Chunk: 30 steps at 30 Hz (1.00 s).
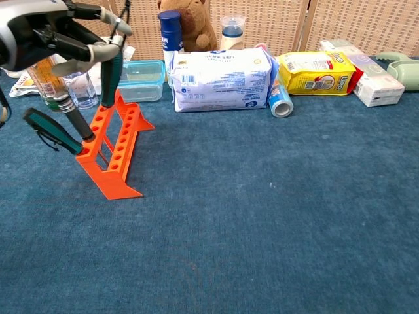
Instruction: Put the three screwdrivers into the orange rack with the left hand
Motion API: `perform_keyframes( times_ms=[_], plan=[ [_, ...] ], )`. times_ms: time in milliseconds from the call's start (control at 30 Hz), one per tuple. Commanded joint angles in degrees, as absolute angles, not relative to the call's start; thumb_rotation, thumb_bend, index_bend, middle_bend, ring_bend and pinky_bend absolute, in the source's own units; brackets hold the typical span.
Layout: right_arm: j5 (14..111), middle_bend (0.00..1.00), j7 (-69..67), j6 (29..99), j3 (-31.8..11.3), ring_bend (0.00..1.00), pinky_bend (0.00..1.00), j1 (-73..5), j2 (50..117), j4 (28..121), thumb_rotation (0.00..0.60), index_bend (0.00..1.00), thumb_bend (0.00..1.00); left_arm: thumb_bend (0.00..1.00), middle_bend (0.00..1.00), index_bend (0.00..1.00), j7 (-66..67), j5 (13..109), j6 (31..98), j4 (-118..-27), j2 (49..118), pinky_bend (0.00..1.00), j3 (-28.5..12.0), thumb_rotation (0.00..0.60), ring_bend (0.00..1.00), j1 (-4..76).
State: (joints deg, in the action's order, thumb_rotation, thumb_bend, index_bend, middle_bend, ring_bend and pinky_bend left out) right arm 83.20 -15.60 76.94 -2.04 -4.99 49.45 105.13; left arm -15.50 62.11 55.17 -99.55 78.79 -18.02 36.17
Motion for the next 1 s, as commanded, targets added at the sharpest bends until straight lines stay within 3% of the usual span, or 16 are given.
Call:
perform_keyframes(
  times_ms=[33,333,767,867,1000],
  plan=[
    [83.08,0.14,-15.66,76.89,-2.09,0.00,0.00,-5.02,49.46,105.05,0.600,0.00,0.00,0.41,0.80,0.29,-14.80,61.64,54.87,-99.04,79.65,0.87,-18.16,0.600,0.74,36.90],
    [83.00,0.14,-16.38,76.93,-2.18,0.00,0.00,-4.99,49.29,104.83,0.600,0.00,0.00,0.41,0.80,0.29,-13.73,61.04,55.22,-100.21,80.99,0.87,-18.73,0.600,0.74,38.01],
    [83.53,0.14,-16.33,77.02,-2.00,0.01,0.00,-4.95,49.27,105.05,0.600,0.00,0.00,0.41,0.79,0.28,-17.20,68.05,60.40,-109.35,72.17,0.87,-18.66,0.600,0.74,33.02],
    [83.67,0.15,-16.12,77.09,-1.95,0.01,0.00,-4.93,49.31,105.17,0.600,0.00,0.00,0.35,0.79,0.29,-17.17,70.51,61.89,-111.47,70.09,0.87,-18.80,0.600,0.74,32.20],
    [83.84,0.15,-15.58,76.85,-1.81,0.01,0.00,-5.04,49.45,105.38,0.600,0.00,0.00,0.20,0.76,0.28,-14.97,71.21,62.66,-112.76,69.23,0.87,-19.09,0.600,0.73,32.57]
  ],
)
